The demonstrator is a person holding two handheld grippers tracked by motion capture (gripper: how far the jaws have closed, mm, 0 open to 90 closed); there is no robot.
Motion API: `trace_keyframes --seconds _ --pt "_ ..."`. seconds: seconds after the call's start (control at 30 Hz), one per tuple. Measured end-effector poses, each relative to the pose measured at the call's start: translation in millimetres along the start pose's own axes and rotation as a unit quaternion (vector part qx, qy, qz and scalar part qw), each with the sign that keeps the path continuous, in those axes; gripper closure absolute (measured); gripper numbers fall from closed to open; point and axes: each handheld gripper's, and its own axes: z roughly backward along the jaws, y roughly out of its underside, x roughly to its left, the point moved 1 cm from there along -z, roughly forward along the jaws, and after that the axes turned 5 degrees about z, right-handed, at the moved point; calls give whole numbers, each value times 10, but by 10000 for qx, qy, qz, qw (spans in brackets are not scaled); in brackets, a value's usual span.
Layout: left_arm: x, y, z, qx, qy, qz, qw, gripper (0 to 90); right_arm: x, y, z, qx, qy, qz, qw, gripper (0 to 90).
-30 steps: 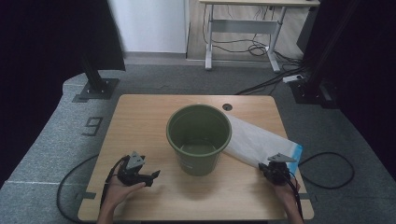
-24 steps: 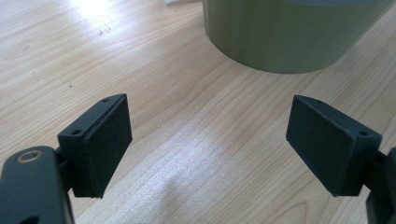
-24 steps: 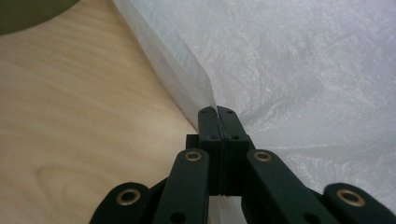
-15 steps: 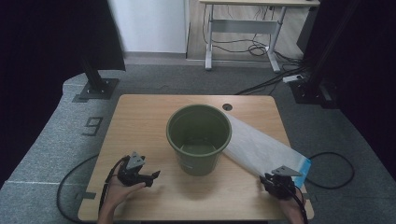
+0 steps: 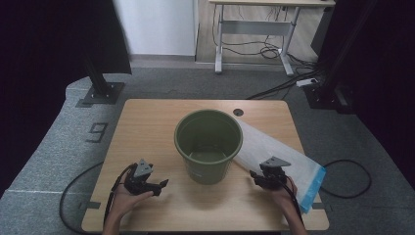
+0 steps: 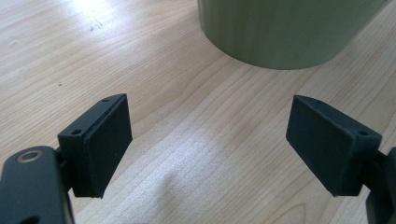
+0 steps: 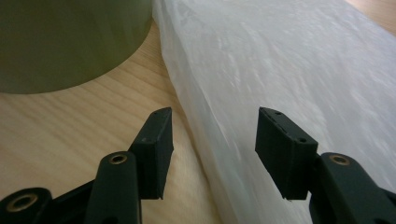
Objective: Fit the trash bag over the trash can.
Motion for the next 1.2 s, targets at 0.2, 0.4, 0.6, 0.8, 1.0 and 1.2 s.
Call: trace_keyframes --seconds 0.2,0.4,0.6,0.8,1.0,1.2 --pt "-2 1 0 -5 -10 -15 10000 143 18 -96 -207 75 -69 21 9999 448" --pt "11 9 -25 42 -10 -9 10000 143 41 -106 -259 111 -110 93 9998 512" --pt "5 13 -37 71 -19 -38 10000 143 12 -91 -233 191 25 52 9998 789" --pt "8 13 -12 26 -38 -27 10000 144 -42 -19 -97 92 73 -165 9998 884" --pt "21 13 5 2 -39 -27 10000 144 0 230 200 178 93 -181 9996 884" --pt "26 11 24 -36 -56 -11 10000 145 -26 424 441 190 144 -328 9992 883"
